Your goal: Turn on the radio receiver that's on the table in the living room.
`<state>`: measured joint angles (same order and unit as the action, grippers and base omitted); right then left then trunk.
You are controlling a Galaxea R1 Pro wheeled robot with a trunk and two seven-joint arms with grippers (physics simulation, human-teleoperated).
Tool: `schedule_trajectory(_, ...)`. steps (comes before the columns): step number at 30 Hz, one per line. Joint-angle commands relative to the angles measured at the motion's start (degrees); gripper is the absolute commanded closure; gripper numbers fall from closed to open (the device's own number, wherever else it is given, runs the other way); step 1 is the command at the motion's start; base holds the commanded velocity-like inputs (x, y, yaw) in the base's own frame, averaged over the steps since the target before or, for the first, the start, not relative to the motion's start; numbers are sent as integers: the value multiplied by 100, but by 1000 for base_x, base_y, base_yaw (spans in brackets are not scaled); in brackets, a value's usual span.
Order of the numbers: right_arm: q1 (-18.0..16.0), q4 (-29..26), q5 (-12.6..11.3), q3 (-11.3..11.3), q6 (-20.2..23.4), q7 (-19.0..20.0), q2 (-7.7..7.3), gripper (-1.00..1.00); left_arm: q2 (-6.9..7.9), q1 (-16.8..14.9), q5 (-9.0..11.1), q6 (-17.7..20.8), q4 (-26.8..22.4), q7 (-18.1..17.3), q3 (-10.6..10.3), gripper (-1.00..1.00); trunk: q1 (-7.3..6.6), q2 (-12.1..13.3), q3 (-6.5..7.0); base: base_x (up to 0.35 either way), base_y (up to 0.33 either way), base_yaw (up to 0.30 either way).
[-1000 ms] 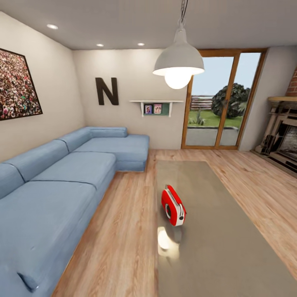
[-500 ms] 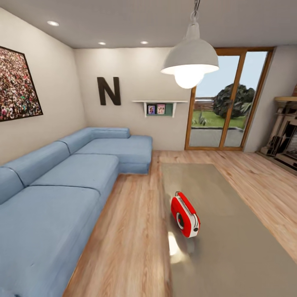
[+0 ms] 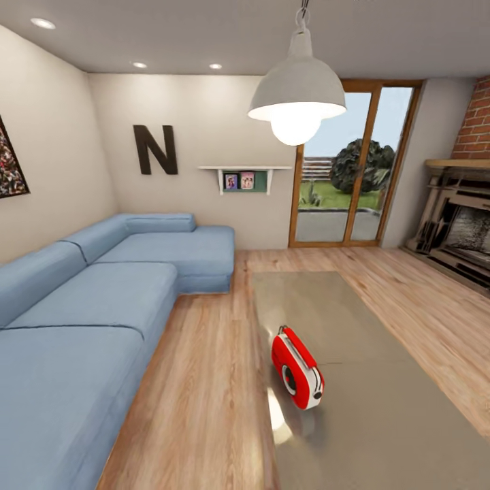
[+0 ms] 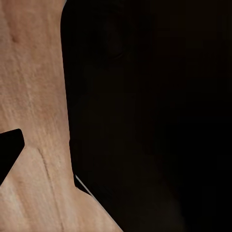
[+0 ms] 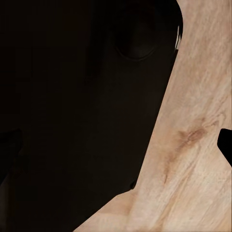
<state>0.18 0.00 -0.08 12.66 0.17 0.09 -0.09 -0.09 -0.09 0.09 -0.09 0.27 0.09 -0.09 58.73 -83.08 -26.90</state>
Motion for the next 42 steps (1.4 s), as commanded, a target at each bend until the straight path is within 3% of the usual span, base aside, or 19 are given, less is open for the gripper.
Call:
schedule_trajectory(1, 0, 0, 0, 0, 0, 0, 0, -100, 0, 0, 0, 0, 0, 0, 0, -100, 0, 0, 0, 52, 1, -280)
schedule_trajectory(10, 0, 0, 2, 0, 0, 0, 0, -100, 0, 0, 0, 0, 0, 0, 2, -100, 0, 0, 0, 10, 0, -248)
schedule_trajectory(28, 0, 0, 8, 1, 0, 0, 0, -100, 0, 0, 0, 8, 0, 0, 0, -100, 0, 0, 0, 0, 0, -17)
schedule_trajectory(42, 0, 0, 8, 1, 0, 0, 0, -100, 0, 0, 0, 9, 0, 0, 0, -100, -307, 561, 251, 0, 0, 0)
